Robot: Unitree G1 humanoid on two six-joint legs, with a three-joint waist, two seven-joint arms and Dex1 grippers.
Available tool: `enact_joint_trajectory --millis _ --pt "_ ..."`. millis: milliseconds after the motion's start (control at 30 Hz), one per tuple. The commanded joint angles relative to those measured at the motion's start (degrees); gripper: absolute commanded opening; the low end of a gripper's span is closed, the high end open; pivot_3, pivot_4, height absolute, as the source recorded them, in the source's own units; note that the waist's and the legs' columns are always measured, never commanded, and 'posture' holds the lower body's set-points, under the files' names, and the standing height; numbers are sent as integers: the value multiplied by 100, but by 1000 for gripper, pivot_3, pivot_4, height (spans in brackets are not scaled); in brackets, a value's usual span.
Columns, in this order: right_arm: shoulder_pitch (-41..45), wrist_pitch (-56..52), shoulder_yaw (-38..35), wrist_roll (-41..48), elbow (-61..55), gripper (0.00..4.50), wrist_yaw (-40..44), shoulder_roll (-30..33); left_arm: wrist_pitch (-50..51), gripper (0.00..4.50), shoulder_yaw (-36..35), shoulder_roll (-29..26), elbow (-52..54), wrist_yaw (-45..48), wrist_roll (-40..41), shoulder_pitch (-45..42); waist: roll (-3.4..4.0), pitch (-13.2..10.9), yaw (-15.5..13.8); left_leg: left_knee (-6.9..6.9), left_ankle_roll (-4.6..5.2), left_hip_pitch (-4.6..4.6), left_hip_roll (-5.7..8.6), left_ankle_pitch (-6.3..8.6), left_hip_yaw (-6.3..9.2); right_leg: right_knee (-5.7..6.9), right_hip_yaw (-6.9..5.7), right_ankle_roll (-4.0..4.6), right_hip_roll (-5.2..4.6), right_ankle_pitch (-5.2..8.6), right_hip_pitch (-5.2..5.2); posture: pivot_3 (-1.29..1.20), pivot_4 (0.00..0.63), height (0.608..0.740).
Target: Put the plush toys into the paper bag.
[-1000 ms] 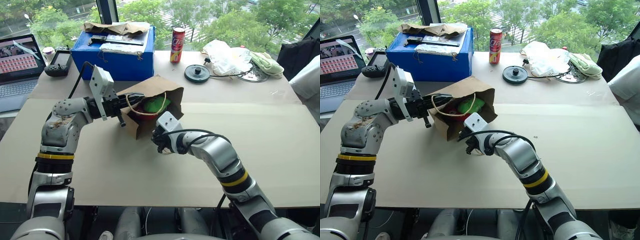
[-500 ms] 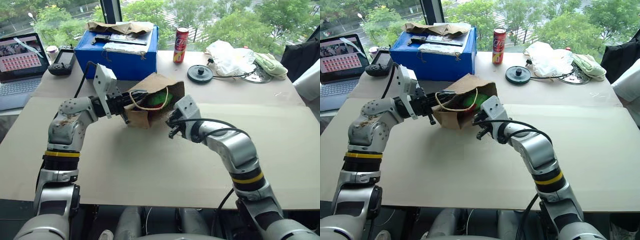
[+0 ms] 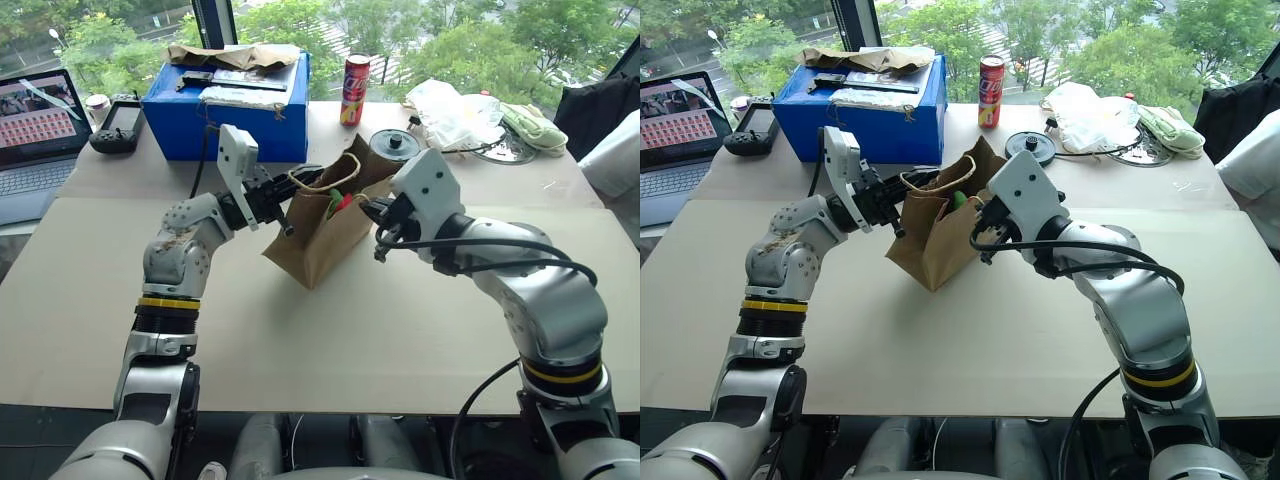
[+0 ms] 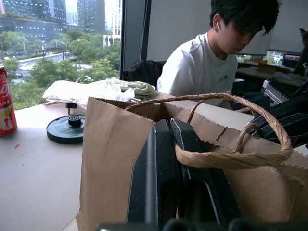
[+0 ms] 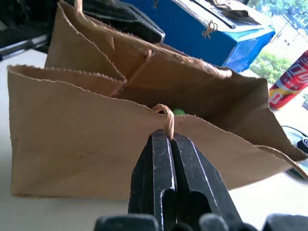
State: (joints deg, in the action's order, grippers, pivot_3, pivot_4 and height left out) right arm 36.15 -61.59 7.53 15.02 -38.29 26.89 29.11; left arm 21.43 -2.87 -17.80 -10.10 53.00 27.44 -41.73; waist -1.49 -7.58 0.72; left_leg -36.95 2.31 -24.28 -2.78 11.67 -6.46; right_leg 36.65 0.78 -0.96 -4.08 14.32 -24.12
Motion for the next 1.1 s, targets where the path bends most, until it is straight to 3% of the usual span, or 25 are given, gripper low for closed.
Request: enact_joint_trajectory --millis 33,433,533,567,633,867,967,1100 --pt "242 17 -92 150 -302 75 -67 -130 -138 0 -4 14 5 163 88 -98 0 0 -1 0 0 -1 0 0 0 0 0 0 0 0 -1 0 150 739" --pt "80 -132 542 -81 337 75 -337 -208 -369 0 98 -372 -646 472 -298 -26 0 0 -10 1 0 0 1 0 -1 -1 -2 0 -2 0 0 0 150 739" --pt "54 -184 532 -135 451 0 -444 -235 -325 767 49 -415 -588 478 -282 20 0 0 -4 1 1 -2 1 1 -1 0 -2 0 -4 0 0 0 150 739" --pt "51 -203 507 -144 475 627 -481 -250 -310 1210 39 -427 -567 477 -272 35 0 0 -4 1 1 -2 1 1 -1 0 -2 0 -4 0 1 0 150 739" --pt "55 -245 447 -144 504 1133 -527 -271 -252 1862 8 -476 -490 495 -226 75 0 0 0 1 1 -1 0 1 -1 0 -3 0 -3 0 0 0 150 739" --pt "-10 -270 23 140 150 3605 -243 -19 255 4406 -153 -626 142 417 113 316 0 0 4 1 1 -2 -2 0 0 0 -2 0 -1 0 -1 0 150 739" --pt "-37 -195 -415 473 -60 4456 54 127 574 4500 -217 -719 489 395 317 501 0 0 3 4 2 -2 -4 1 1 2 -2 0 -8 0 -1 0 150 739" --pt "-165 -6 -1104 908 -103 4456 610 565 1064 4500 -359 -804 804 353 693 711 0 0 -7 3 2 0 -4 1 2 -2 -3 0 -7 1 2 0 150 739"
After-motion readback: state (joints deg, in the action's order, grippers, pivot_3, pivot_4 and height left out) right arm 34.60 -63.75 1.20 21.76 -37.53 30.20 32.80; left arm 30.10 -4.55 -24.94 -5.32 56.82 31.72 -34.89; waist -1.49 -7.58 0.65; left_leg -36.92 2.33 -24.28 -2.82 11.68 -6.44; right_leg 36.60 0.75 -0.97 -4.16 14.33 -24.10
